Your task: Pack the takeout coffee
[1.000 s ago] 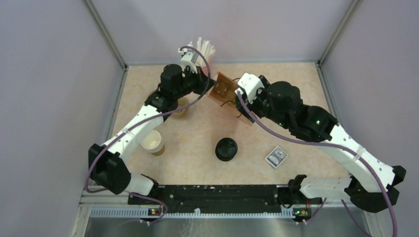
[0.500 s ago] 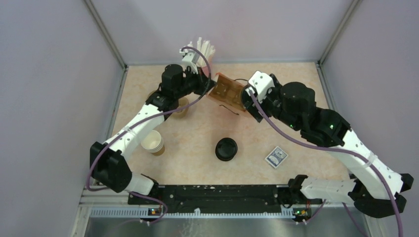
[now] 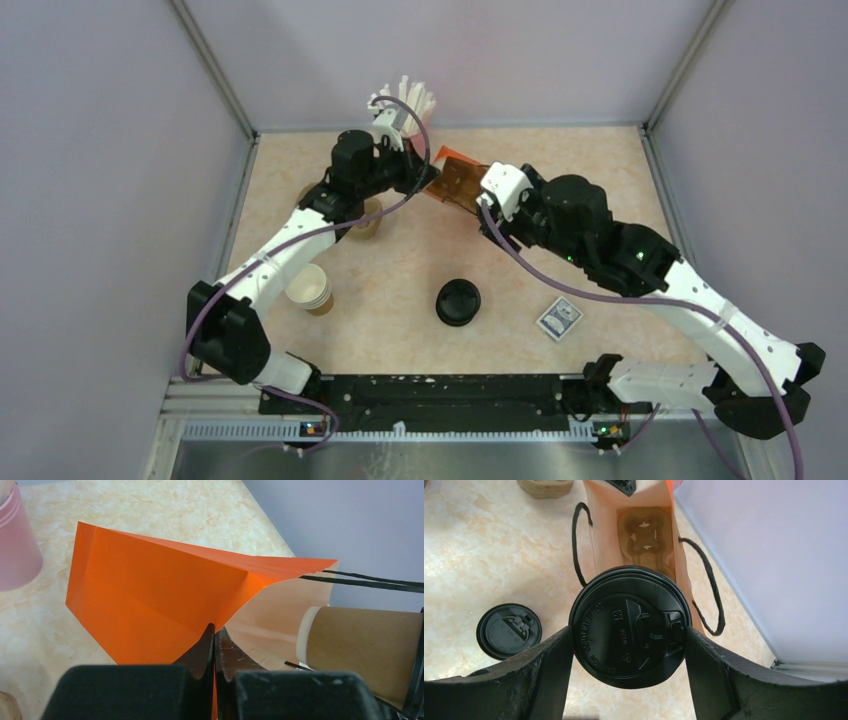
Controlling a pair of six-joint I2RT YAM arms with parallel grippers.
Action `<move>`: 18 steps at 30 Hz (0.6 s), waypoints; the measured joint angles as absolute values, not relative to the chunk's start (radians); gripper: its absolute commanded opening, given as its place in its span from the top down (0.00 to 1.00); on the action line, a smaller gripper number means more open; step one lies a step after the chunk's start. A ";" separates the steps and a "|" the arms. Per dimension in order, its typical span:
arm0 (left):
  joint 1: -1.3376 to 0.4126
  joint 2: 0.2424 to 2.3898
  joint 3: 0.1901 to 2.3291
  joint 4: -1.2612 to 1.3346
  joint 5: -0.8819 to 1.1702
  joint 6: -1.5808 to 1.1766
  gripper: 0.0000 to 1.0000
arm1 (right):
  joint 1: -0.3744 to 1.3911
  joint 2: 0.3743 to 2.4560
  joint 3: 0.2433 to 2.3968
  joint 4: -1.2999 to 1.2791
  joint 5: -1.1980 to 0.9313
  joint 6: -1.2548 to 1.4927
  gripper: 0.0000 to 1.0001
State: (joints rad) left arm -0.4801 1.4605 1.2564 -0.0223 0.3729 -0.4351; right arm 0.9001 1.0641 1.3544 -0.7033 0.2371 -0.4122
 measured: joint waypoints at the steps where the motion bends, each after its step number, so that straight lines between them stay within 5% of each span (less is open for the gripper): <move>1: -0.479 1.460 1.256 -0.022 0.376 -0.435 1.00 | 0.900 1.068 1.354 -0.694 0.237 -0.419 0.35; 18: -0.468 1.460 1.256 0.002 0.514 -0.528 1.00 | 0.832 1.117 1.345 -0.606 0.177 -0.503 0.33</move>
